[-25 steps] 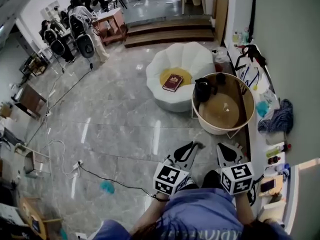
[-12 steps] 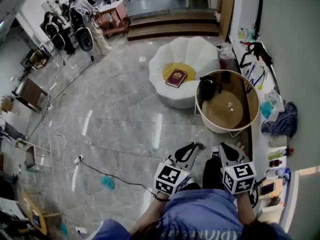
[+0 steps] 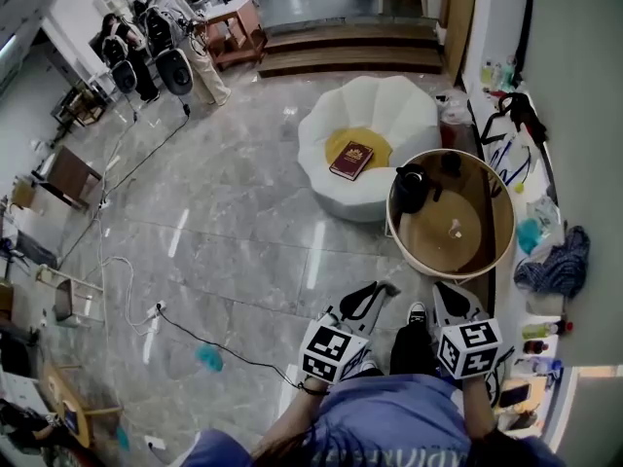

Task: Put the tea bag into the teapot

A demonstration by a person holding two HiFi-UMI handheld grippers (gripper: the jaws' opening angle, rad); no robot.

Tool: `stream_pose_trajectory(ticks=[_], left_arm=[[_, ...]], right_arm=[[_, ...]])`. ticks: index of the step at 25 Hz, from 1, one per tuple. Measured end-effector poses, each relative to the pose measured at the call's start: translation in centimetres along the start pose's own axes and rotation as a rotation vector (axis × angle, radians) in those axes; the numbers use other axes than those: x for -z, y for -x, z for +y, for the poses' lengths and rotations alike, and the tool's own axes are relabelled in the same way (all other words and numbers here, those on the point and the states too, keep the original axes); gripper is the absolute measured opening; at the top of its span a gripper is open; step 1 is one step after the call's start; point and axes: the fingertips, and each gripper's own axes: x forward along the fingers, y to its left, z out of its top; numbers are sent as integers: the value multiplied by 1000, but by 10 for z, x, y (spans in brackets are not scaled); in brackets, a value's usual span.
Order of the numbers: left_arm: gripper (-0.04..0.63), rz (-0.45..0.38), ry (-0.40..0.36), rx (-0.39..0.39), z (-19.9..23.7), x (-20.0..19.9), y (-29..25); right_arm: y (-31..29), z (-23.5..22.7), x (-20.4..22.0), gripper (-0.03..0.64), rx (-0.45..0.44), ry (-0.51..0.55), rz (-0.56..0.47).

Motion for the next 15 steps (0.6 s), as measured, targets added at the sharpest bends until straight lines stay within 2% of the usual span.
stream_pose_trajectory(ticks=[15], left_arm=[[40, 20, 9, -79, 21, -68, -152]], right_arm=[[-75, -142, -80, 18, -89, 13, 16]])
